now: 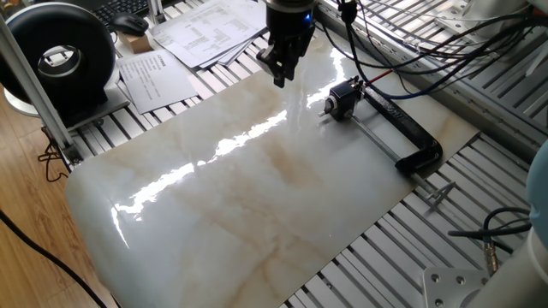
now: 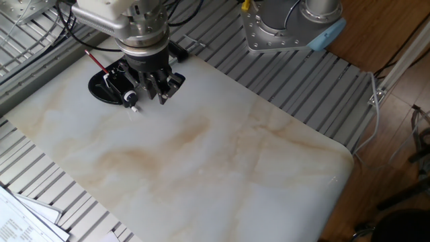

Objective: Sharpen the pencil with a pencil sharpener

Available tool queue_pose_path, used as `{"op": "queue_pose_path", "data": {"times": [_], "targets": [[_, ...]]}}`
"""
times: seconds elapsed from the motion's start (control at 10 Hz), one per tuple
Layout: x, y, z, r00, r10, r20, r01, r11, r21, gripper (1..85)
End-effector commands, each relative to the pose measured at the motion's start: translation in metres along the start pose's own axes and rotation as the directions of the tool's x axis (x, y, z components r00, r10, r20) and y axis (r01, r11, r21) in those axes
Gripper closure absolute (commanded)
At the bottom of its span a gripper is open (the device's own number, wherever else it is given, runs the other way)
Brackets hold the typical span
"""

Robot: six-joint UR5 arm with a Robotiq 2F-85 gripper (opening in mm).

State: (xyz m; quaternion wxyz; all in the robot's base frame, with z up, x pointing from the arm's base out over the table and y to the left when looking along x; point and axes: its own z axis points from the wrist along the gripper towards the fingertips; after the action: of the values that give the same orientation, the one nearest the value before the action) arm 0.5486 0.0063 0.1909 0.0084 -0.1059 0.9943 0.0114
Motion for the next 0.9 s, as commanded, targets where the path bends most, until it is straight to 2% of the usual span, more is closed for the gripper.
{"op": "queue_pose_path", "data": {"times": [0.0,0.3,0.4,0.5,0.6,0.7,0.8], "targets": [[-0.002,-0.003,-0.003,0.998,-0.055,0.008,0.055,0.998,-0.008,56.3],[-0.006,0.001,-0.003,0.999,-0.039,0.023,0.04,0.999,-0.022,56.3],[-0.001,0.001,0.002,1.0,-0.018,0.008,0.018,1.0,-0.019,56.3],[-0.002,0.001,0.007,0.999,-0.029,0.044,0.031,0.999,-0.032,56.3],[-0.001,0.0,0.007,0.999,-0.032,0.044,0.034,0.999,-0.031,56.0],[0.004,-0.002,0.01,0.999,-0.043,0.025,0.043,0.999,-0.012,56.0],[0.007,0.005,0.013,0.999,-0.042,0.017,0.043,0.999,-0.028,56.0]]}}
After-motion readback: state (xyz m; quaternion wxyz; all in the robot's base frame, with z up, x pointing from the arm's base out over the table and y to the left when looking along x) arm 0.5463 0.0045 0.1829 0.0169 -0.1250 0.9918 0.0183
